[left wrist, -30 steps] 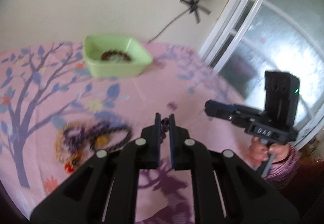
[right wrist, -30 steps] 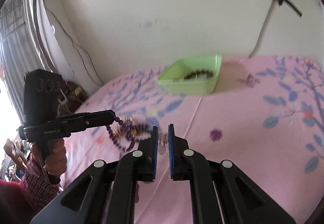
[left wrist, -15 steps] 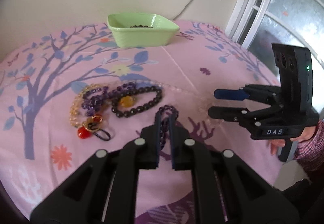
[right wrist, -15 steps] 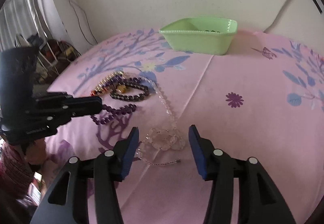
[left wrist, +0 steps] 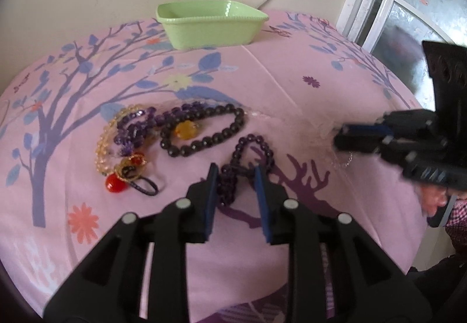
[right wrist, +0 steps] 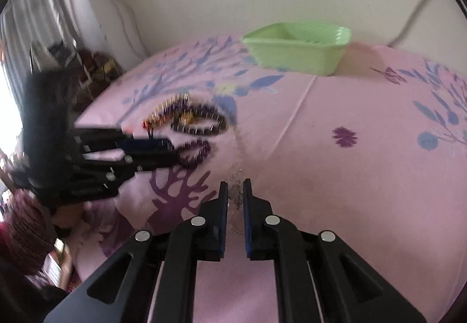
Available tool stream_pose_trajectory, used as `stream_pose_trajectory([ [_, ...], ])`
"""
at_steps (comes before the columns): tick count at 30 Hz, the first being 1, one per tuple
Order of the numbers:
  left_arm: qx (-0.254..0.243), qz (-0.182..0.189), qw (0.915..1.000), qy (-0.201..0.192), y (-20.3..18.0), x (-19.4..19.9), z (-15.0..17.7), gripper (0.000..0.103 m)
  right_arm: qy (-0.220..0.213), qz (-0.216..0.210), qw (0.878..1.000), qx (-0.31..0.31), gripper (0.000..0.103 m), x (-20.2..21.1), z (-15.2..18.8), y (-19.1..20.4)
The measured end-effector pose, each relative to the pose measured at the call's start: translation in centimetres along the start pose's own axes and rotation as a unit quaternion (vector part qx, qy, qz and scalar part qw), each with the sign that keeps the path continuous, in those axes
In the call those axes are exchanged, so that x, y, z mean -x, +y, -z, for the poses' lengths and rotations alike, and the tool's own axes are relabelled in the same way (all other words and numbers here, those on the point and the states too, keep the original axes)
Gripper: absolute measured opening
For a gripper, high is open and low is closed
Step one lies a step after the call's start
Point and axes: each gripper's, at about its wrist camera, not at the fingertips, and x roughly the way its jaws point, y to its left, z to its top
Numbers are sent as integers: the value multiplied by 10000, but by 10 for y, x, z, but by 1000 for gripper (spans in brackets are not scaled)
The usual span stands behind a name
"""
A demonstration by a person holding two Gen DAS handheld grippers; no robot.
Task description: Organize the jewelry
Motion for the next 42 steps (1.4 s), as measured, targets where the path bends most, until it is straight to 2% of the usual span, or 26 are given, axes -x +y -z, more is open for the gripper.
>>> stream_pose_trajectory([
  [1,-15,37,10000,21,-1,-2,0,24,-103,-48,9999,-94,0,7,-2,-2],
  [2,-10,35,10000,-4,0,-2,0,11,-245,-83,9995,-181,0,18,-5,-5],
  [3,28,126,9999,27,1,-2,-1,7,-368,-96,9990,-235,0,26,-9,-7],
  [7,223,372,9990,-111,5,7,-11,7,-870,-172,9956,-312,0,64,-32,-10],
  [10,306,591,9974,-262,8,20,-28,7,-1090,-292,9933,-248,0,82,-56,-7],
  [15,260,709,9950,-653,12,52,-84,7,-1343,-225,9906,87,0,99,-111,1],
  [20,314,657,9923,-1004,23,73,-154,7,-1521,-132,9882,83,0,105,-179,-6],
  [26,534,483,9914,-1094,42,54,-215,7,-1588,58,9873,-6,0,85,-236,-20],
  [31,627,271,9936,-895,51,12,-249,7,-1457,216,9890,-93,0,56,-264,-38],
  [35,735,241,9948,-659,61,-24,-255,7,-1243,268,9917,-198,0,20,-270,-57],
  [42,788,109,9965,-259,69,-75,-247,7,-709,283,9965,-331,0,-37,-251,-84],
])
